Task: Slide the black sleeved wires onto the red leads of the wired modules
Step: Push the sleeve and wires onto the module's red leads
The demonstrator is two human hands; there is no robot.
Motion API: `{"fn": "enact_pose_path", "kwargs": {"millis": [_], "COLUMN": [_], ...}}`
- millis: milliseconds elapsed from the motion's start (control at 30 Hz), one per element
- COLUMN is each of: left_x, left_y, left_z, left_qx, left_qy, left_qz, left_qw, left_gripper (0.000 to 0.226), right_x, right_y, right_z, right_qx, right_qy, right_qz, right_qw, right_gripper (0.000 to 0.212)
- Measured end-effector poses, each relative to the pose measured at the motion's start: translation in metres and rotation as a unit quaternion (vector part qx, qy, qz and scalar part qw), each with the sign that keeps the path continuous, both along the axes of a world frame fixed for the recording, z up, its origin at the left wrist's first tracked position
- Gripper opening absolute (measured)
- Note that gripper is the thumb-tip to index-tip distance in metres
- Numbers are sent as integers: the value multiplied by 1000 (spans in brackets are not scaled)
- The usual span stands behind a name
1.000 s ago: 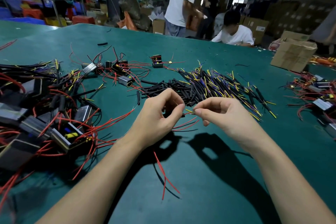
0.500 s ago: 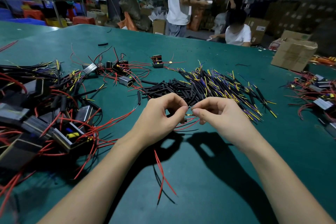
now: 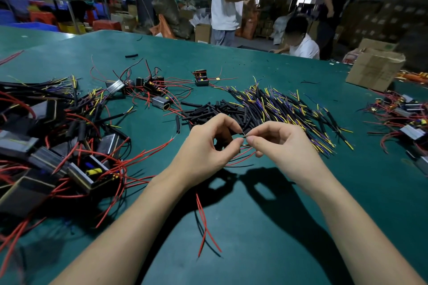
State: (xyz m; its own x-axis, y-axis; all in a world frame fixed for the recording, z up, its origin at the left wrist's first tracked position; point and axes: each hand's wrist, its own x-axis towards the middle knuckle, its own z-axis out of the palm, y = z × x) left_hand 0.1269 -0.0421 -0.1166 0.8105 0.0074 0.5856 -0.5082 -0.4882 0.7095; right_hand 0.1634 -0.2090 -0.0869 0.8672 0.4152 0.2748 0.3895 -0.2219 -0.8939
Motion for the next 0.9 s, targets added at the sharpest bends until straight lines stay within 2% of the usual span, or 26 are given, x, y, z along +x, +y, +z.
{"fn": "enact_pose_path", "kwargs": {"millis": [67, 233, 333, 400, 467, 533, 567, 600, 633, 700, 767, 900], "left_x": [0, -1, -2, -2, -1, 1, 2, 2, 1, 0, -1, 0], "left_y": [1, 2, 1, -1, -1, 0, 2, 3, 3, 3, 1, 0], "left_z": [-1, -1, -1, -1, -1, 0, 1, 3, 5, 6, 3, 0], "left_qx": [41, 131, 131, 123, 96, 44, 22, 8, 4, 23, 57, 97], "left_qy": [-16, -69, -62, -42, -9, 30, 44, 51, 49, 38, 33, 27], "left_qz": [9, 65, 67, 58, 61, 71, 63, 49, 34, 12, -4, 8], "left_qw": [999, 987, 987, 990, 994, 996, 997, 997, 998, 999, 998, 995], "left_gripper": [16, 13, 12, 12, 18, 23, 23, 21, 20, 15, 8, 13], "right_x": [-1, -3, -3, -4, -8, -13, -14, -13, -12, -8, -4, -1], "right_y": [1, 2, 1, 2, 5, 11, 13, 12, 12, 9, 6, 3], "right_z": [1, 2, 1, 0, -3, -6, -7, -7, -6, -4, -4, -2], "right_qx": [2, -6, -24, -57, -151, -244, -257, -252, -231, -161, -110, -79], "right_qy": [7, 0, -33, -95, -241, -388, -422, -424, -397, -290, -188, -78], "right_qz": [-2, -7, -23, -42, -71, -97, -105, -107, -102, -84, -73, -53], "right_qw": [1000, 1000, 999, 993, 956, 883, 863, 863, 882, 940, 973, 992], "right_gripper": [9, 11, 12, 12, 11, 8, 7, 6, 6, 7, 11, 14]}}
